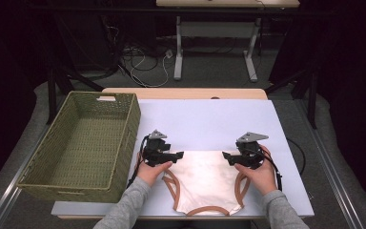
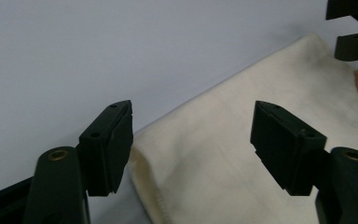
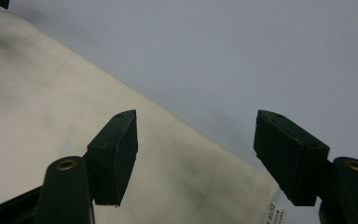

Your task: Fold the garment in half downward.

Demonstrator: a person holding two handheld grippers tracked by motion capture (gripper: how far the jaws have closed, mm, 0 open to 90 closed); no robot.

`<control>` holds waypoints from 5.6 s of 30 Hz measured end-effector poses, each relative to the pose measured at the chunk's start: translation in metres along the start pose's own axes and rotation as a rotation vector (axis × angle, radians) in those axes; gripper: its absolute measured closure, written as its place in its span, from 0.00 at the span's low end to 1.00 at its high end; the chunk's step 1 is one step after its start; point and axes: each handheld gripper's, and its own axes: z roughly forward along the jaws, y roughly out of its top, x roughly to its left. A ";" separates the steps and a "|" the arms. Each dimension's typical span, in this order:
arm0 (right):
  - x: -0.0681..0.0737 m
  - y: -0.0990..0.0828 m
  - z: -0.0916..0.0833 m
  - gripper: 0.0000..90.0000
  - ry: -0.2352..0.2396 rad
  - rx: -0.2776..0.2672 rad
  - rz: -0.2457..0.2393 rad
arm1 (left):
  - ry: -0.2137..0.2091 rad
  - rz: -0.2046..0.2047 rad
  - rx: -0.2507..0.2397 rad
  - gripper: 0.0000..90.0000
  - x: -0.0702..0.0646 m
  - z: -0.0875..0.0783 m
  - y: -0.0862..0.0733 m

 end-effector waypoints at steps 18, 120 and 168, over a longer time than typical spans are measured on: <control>-0.007 -0.006 -0.001 0.48 -0.003 -0.006 0.074 | 0.058 -0.095 0.030 0.58 0.012 0.014 -0.008; -0.031 0.028 -0.008 0.96 0.044 -0.018 0.158 | 0.088 -0.100 -0.064 0.97 0.001 -0.013 0.029; -0.053 0.057 0.048 0.96 -0.049 0.033 0.172 | 0.203 -0.198 -0.038 0.97 0.043 0.024 0.052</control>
